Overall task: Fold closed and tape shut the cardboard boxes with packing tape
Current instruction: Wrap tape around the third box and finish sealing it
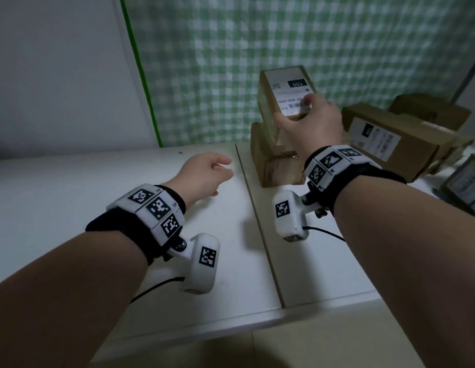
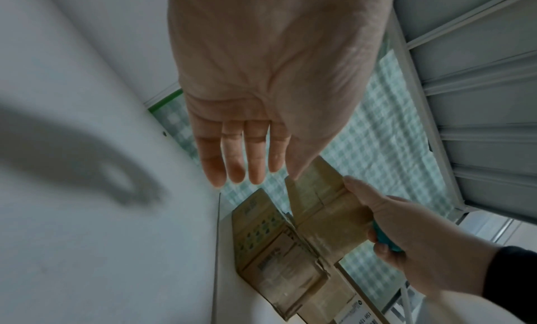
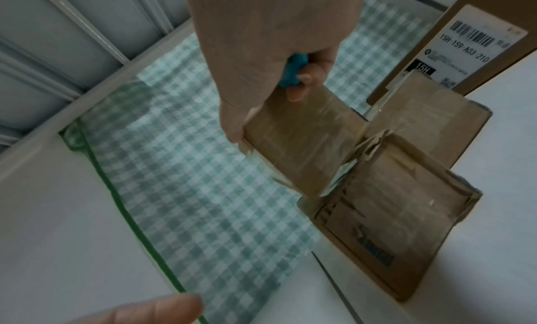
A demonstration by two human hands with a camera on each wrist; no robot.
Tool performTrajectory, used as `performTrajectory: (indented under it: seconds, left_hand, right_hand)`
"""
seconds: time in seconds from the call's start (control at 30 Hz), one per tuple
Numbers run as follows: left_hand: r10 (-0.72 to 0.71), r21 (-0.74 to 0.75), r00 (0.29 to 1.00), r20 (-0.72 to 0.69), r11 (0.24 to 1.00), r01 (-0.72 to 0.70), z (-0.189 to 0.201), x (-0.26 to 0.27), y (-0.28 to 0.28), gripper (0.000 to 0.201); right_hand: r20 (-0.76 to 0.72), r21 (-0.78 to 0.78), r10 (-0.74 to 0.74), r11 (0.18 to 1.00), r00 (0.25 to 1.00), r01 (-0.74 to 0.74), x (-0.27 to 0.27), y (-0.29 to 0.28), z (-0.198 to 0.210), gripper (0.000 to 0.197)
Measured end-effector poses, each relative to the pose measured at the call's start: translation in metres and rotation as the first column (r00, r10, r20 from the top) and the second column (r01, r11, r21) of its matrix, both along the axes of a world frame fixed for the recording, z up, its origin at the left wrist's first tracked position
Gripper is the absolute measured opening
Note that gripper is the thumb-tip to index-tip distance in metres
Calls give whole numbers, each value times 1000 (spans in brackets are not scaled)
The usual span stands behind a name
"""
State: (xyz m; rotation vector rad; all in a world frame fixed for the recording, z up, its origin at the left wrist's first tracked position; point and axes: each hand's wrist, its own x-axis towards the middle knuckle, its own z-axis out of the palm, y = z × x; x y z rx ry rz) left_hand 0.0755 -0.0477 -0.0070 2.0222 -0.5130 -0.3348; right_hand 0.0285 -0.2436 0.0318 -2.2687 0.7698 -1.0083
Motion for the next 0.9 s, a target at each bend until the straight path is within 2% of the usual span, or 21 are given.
performTrajectory:
  seconds: [0.17, 0.23, 0.3, 0.37, 0.43, 0.53, 0.6, 0.67, 0.73, 0.83, 0.9]
  left_hand:
    - [7, 22, 1000, -2, 1000, -7, -6, 7, 5, 32]
    - [12, 19, 1000, 3, 1000, -12, -4, 4, 12, 29]
    - [25, 13, 1000, 16, 1000, -26, 2, -2, 24, 25]
    - [52, 17, 998, 36, 998, -53, 10, -9, 41, 24]
    - [84, 62, 995, 48, 994, -87, 16, -16, 67, 23]
    - [85, 197, 996, 13, 977, -86, 21, -30, 116, 17]
    - [82, 338, 997, -15, 938, -72, 19, -42, 148, 18]
    - [106, 497, 994, -18, 864, -83, 14, -52, 175, 24]
    - [164, 628, 986, 30, 765, -146, 7, -59, 196, 32]
    - [230, 762, 968, 100, 608, -223, -1, -63, 218, 49]
    - [269, 760, 962, 50, 615, -211, -6, -64, 227, 54]
  right_hand:
    - [-278, 23, 60, 998, 959, -56, 5, -2, -3, 70]
    - [-225, 17, 32, 999, 974, -29, 0, 3, -3, 73]
    - [-124, 36, 46, 998, 991, -42, -9, 14, -3, 63]
    - [-94, 30, 118, 993, 988, -116, -19, 32, -7, 47]
    - [-138, 21, 222, 975, 965, -221, -28, 53, -14, 33]
    - [-278, 132, 381, 924, 882, -358, -42, 86, -29, 27]
    - [-317, 253, 463, 883, 828, -397, -49, 106, -41, 23]
    - [-305, 389, 543, 821, 782, -419, -56, 125, -50, 21]
    - [-283, 502, 606, 754, 743, -423, -63, 141, -58, 22]
    - [-278, 585, 668, 688, 690, -430, -72, 163, -63, 22]
    - [-262, 614, 696, 655, 669, -441, -76, 173, -64, 23]
